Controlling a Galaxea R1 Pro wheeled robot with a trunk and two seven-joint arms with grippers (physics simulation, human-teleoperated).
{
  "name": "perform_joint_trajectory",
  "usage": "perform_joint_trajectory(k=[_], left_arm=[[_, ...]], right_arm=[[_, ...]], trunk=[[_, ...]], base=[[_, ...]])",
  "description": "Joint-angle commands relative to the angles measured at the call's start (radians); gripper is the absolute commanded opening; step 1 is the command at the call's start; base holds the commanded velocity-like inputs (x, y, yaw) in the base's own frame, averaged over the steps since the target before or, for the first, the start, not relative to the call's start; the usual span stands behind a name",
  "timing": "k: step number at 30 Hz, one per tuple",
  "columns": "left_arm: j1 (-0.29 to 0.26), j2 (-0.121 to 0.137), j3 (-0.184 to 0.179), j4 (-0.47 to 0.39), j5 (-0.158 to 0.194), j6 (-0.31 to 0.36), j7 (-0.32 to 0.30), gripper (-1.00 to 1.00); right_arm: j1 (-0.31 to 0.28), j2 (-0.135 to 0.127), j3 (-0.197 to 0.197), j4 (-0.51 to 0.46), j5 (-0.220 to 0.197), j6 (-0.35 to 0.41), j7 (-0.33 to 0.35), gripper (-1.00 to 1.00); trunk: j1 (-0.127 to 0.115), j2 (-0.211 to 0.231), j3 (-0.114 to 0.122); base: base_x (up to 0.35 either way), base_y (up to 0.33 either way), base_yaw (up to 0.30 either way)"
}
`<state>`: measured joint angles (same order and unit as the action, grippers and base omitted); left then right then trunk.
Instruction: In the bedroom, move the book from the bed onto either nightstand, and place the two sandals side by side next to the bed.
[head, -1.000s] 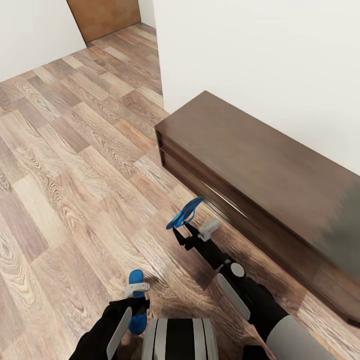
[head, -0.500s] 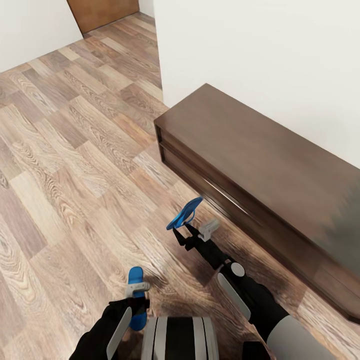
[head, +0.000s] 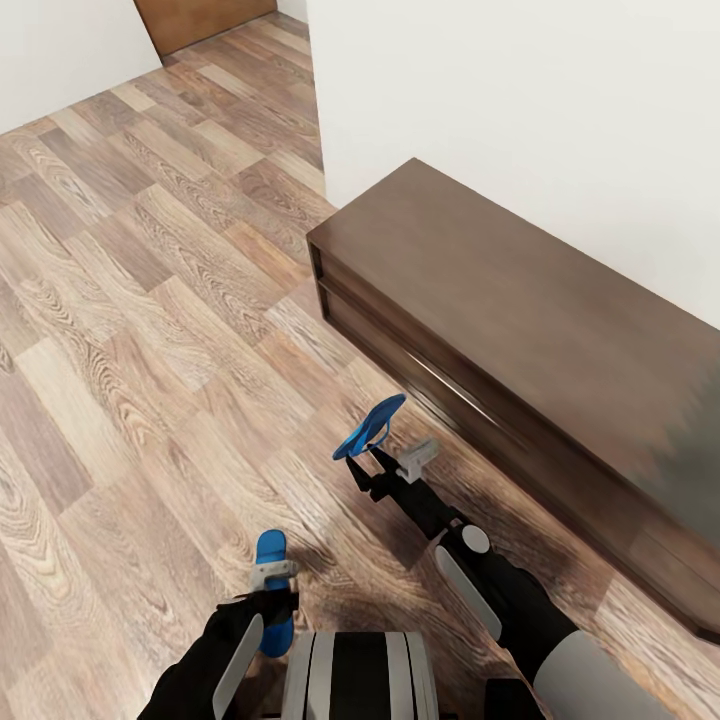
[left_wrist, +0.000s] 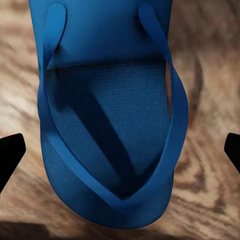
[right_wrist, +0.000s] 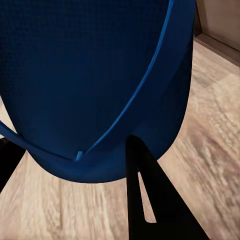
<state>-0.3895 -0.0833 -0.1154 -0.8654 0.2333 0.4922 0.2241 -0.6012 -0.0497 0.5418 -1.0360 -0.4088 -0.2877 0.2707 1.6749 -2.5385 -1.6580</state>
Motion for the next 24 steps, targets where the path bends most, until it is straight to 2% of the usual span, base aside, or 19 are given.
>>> perform_joint_trajectory(k=[1, 4, 17, 18, 24], left_arm=[[0.000, 0.000, -0.003, -0.001, 0.011, 0.003, 0.009, 1.00], [0.000, 0.000, -0.003, -0.001, 0.011, 0.003, 0.009, 1.00], [0.000, 0.000, -0.003, -0.001, 0.011, -0.031, 0.010, 1.00], [0.000, 0.000, -0.003, -0.001, 0.011, -0.032, 0.011, -1.00], [0.000, 0.000, -0.003, -0.001, 0.011, -0.032, 0.034, -1.00]], right_arm=[[-0.001, -0.001, 0.003, 0.001, -0.012, -0.002, 0.004, -1.00], [-0.001, -0.001, 0.003, -0.001, -0.012, -0.002, 0.004, -1.00], [-0.001, -0.002, 0.003, -0.003, -0.014, -0.002, 0.004, -1.00], [0.000, -0.003, 0.003, -0.004, -0.014, -0.002, 0.004, -1.00], [-0.001, -0.005, 0.003, -0.006, -0.015, -0.002, 0.004, -1.00]], trunk=[[0.000, 0.000, -0.004], [0.002, -0.001, -0.016], [0.002, -0.001, -0.016], [0.002, -0.001, -0.016], [0.002, -0.001, -0.016]], base=[[0.000, 0.000, 0.000], [0.000, 0.000, 0.000], [0.000, 0.000, 0.000], [0.000, 0.000, 0.000], [0.000, 0.000, 0.000]])
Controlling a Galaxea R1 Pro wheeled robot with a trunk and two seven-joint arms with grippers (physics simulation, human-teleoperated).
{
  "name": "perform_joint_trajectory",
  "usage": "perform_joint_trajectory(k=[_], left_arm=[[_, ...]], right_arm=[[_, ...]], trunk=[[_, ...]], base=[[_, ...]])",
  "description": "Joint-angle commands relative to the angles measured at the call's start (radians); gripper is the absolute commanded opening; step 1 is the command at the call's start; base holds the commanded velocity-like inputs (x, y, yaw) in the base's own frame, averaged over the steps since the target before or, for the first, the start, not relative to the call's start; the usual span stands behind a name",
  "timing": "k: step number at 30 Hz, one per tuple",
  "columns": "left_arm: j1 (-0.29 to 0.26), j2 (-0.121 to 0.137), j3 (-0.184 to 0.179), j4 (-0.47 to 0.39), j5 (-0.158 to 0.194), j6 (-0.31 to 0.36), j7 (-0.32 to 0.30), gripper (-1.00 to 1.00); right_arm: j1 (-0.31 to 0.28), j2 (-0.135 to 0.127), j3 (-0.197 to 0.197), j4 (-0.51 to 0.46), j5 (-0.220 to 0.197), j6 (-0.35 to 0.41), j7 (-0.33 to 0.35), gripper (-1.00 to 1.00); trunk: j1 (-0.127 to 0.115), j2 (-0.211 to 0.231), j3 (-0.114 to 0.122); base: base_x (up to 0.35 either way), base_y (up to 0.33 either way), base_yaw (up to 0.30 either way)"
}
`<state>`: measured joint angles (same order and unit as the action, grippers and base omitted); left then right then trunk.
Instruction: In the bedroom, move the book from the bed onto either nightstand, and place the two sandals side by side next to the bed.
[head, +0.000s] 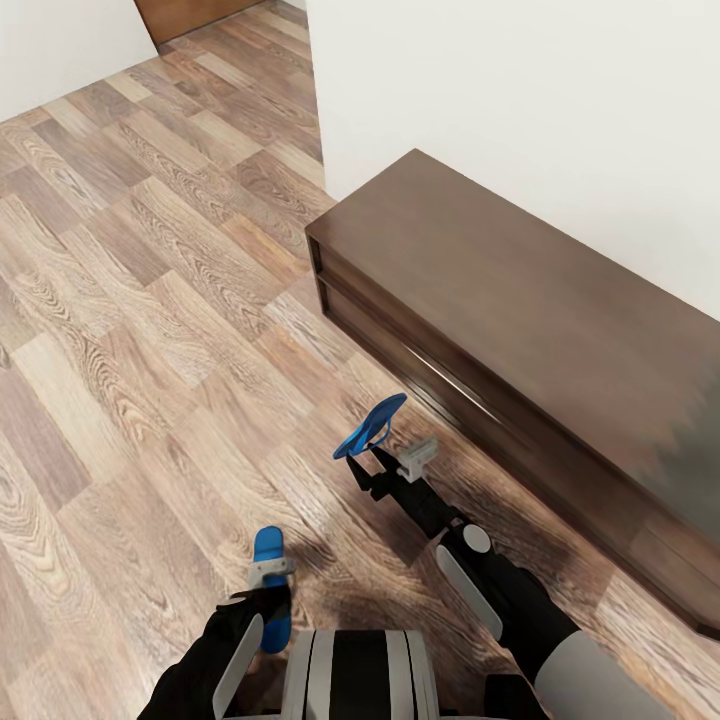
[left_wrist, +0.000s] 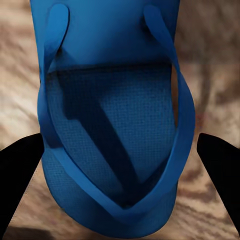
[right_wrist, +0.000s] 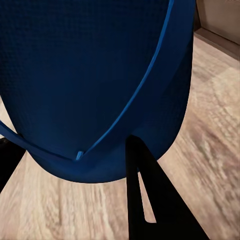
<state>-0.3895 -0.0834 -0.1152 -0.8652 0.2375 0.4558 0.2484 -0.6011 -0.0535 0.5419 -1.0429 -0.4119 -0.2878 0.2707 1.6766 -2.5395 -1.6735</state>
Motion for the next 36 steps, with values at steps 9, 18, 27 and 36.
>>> perform_joint_trajectory(k=[9, 18, 27, 36], left_arm=[[0.000, -0.001, -0.003, -0.001, 0.006, 0.004, 0.011, -1.00], [0.000, -0.001, -0.005, 0.000, 0.006, 0.004, 0.011, -1.00], [0.000, -0.004, -0.007, 0.000, 0.007, 0.004, 0.011, -1.00], [0.000, 0.000, -0.003, 0.000, 0.009, 0.004, 0.009, -1.00]], right_arm=[[-0.001, -0.002, 0.003, 0.000, -0.012, -0.002, 0.004, -1.00], [-0.001, 0.000, 0.004, 0.001, -0.007, -0.002, 0.004, -1.00], [0.000, 0.002, 0.004, 0.001, -0.006, -0.002, 0.004, -1.00], [0.000, 0.004, 0.004, 0.003, -0.004, -0.002, 0.004, -1.00]], trunk=[[0.000, 0.000, 0.000], [-0.002, 0.001, 0.019], [-0.006, 0.003, 0.054], [-0.010, 0.005, 0.088]], base=[[0.000, 0.000, 0.000], [0.000, 0.000, 0.000], [0.000, 0.000, 0.000], [0.000, 0.000, 0.000]])
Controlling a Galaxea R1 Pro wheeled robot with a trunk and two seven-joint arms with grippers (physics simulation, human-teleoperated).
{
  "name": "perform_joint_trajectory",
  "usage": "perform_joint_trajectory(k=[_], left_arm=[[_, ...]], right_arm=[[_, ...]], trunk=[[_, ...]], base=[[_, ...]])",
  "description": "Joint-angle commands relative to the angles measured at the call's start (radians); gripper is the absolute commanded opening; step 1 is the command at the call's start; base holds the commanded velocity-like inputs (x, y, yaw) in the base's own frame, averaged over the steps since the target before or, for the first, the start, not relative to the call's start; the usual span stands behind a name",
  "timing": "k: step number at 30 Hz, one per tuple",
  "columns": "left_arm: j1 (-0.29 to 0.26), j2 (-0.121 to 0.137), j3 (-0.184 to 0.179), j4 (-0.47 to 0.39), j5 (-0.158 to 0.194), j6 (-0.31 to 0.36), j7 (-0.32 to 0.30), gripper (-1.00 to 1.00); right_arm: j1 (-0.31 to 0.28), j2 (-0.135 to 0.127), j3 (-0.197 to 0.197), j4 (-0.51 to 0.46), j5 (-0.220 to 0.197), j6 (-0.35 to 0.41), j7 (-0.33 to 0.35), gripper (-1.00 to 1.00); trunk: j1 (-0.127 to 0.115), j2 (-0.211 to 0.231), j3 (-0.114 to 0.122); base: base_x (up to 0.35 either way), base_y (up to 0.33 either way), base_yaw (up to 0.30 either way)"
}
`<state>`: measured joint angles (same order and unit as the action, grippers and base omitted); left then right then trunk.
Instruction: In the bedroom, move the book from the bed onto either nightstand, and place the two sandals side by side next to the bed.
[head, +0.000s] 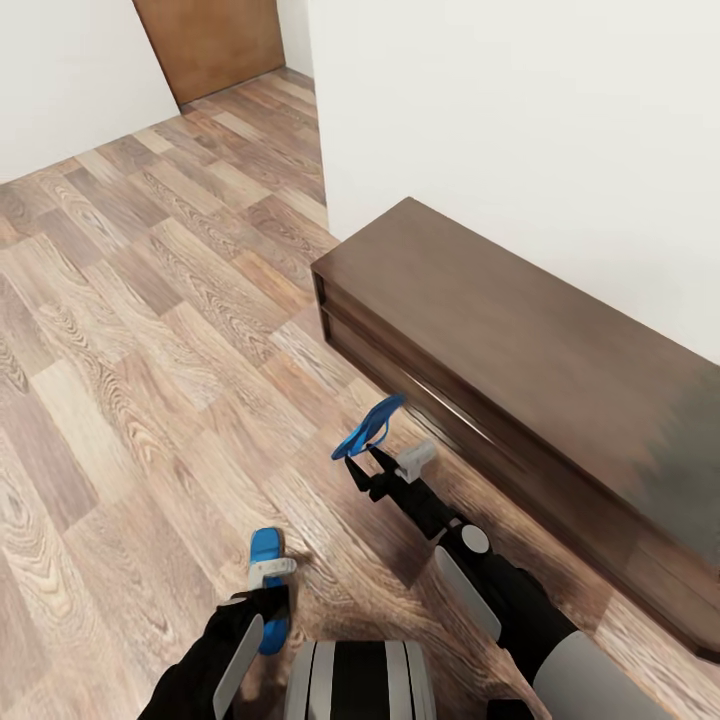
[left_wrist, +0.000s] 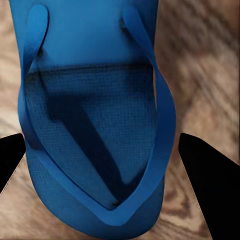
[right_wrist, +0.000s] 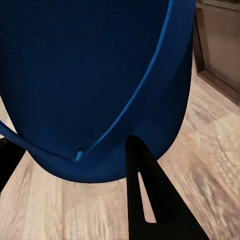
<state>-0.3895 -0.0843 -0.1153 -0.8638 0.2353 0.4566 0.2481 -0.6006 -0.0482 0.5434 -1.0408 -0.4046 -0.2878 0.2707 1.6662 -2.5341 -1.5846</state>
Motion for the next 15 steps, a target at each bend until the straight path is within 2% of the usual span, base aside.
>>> perform_joint_trajectory(k=[1, 15], left_arm=[[0.000, 0.001, -0.002, -0.001, 0.011, 0.003, 0.009, -1.00], [0.000, 0.001, 0.015, -0.001, 0.012, 0.002, 0.008, -1.00]], right_arm=[[-0.001, -0.001, 0.003, 0.001, -0.011, -0.002, 0.004, -1.00], [0.000, -0.001, 0.003, 0.005, -0.013, -0.007, 0.004, -1.00]], trunk=[[-0.001, 0.000, 0.003], [-0.007, 0.003, 0.058]], base=[[0.000, 0.000, 0.000], [0.000, 0.000, 0.000]])
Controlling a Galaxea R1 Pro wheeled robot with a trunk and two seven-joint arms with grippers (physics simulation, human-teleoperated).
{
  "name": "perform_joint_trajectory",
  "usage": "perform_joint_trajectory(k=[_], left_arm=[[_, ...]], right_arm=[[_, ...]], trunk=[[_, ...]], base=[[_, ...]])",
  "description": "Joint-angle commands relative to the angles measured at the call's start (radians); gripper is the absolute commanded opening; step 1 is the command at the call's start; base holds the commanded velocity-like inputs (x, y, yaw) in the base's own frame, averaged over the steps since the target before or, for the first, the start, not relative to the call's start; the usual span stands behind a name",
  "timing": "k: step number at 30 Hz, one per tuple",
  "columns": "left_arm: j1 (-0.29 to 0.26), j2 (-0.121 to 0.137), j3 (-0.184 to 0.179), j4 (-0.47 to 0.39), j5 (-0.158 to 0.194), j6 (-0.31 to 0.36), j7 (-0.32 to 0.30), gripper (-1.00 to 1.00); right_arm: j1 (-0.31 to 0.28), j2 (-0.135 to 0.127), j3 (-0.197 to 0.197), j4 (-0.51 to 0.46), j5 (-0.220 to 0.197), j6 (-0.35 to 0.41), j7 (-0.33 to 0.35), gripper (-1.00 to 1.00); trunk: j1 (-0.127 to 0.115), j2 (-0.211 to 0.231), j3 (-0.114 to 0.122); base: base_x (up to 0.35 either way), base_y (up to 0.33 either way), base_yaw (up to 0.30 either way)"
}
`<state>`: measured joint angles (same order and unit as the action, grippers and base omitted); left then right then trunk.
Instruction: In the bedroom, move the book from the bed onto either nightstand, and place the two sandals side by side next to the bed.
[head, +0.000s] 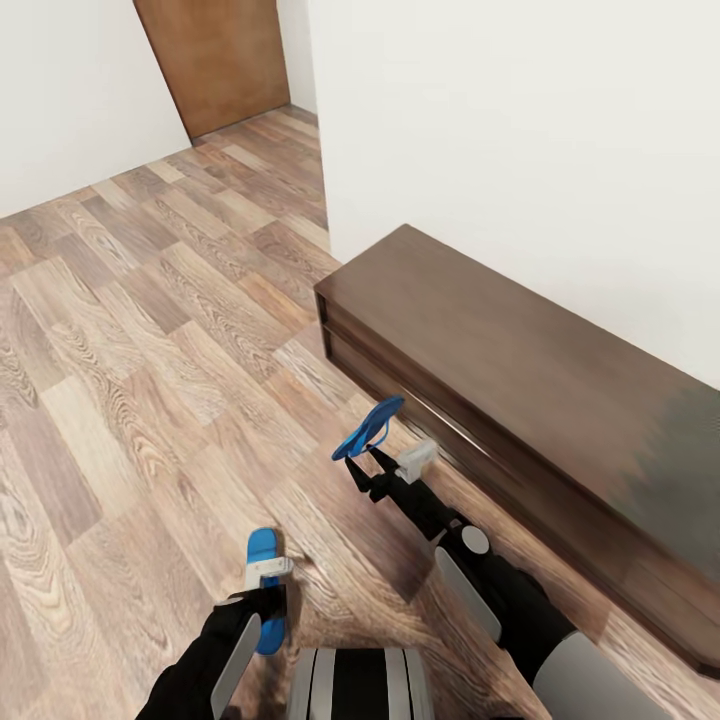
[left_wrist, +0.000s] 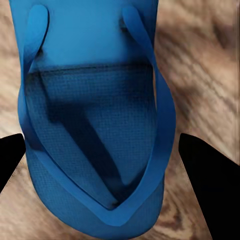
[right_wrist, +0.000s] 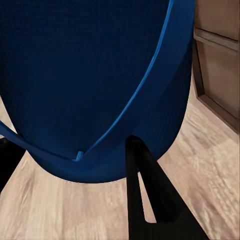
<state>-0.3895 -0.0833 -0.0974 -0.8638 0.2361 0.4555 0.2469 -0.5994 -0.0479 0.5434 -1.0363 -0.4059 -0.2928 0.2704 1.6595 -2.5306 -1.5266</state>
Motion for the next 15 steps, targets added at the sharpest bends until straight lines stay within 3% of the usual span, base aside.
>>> perform_joint_trajectory(k=[1, 8, 15], left_arm=[[0.000, 0.000, -0.003, -0.001, 0.011, 0.003, 0.009, -1.00], [0.000, 0.000, -0.002, -0.001, 0.011, 0.004, 0.009, -1.00], [0.000, 0.000, -0.002, -0.001, 0.011, 0.003, 0.009, -1.00]], right_arm=[[-0.001, 0.000, 0.003, 0.002, -0.011, -0.005, 0.003, -1.00], [0.000, 0.000, 0.003, 0.004, -0.011, -0.009, 0.001, -1.00], [0.000, 0.000, 0.003, 0.004, -0.011, -0.009, 0.001, -1.00]], trunk=[[-0.001, 0.000, 0.003], [-0.004, 0.002, 0.030], [-0.007, 0.003, 0.055]], base=[[0.000, 0.000, 0.000], [0.000, 0.000, 0.013], [0.000, 0.000, 0.233]])
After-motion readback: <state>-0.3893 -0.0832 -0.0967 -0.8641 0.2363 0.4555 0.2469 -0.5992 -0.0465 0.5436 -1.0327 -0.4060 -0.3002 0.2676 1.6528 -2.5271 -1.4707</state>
